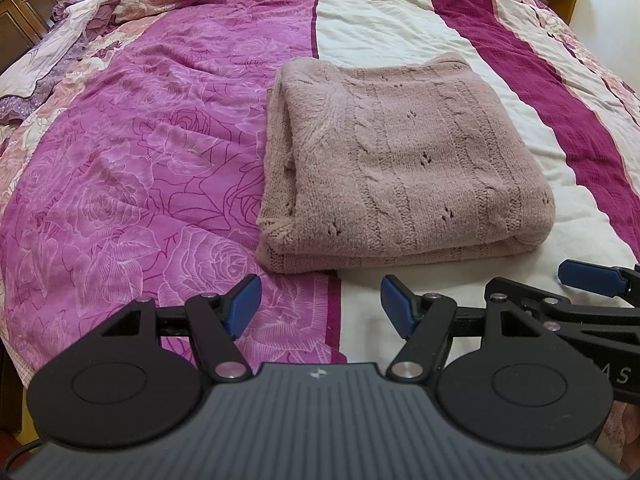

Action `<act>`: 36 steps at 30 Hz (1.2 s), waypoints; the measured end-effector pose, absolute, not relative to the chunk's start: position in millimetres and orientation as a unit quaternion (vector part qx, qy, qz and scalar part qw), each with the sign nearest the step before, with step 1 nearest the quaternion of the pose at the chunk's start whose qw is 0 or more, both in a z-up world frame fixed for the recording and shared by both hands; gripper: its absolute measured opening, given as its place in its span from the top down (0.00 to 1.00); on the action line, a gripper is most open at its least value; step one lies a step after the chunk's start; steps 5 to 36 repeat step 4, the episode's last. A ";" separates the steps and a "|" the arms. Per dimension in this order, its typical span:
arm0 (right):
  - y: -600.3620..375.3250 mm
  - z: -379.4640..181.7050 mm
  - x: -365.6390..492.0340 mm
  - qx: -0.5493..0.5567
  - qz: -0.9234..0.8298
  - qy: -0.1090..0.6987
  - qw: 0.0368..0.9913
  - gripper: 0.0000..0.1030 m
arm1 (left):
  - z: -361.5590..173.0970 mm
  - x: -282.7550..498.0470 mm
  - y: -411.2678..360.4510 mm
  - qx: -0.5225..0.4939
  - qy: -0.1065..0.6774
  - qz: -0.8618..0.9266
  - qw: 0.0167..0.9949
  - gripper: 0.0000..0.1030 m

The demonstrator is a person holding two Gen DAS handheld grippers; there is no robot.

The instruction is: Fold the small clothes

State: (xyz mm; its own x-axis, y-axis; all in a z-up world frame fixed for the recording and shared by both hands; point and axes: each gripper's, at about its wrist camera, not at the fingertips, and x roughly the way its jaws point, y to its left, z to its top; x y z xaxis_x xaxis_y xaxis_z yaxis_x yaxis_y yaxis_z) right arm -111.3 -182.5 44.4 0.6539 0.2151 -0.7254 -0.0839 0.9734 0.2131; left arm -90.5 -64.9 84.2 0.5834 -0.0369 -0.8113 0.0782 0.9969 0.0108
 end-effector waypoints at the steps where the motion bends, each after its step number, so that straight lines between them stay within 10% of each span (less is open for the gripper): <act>1: -182.4 44.4 -111.3 0.080 0.083 0.408 0.906 0.21 | 84.3 -90.2 -64.4 0.023 0.455 -0.033 0.889 0.29; 36: -182.3 44.3 -111.2 0.080 0.083 0.408 0.906 0.21 | 84.3 -90.2 -64.8 0.024 0.456 -0.032 0.889 0.29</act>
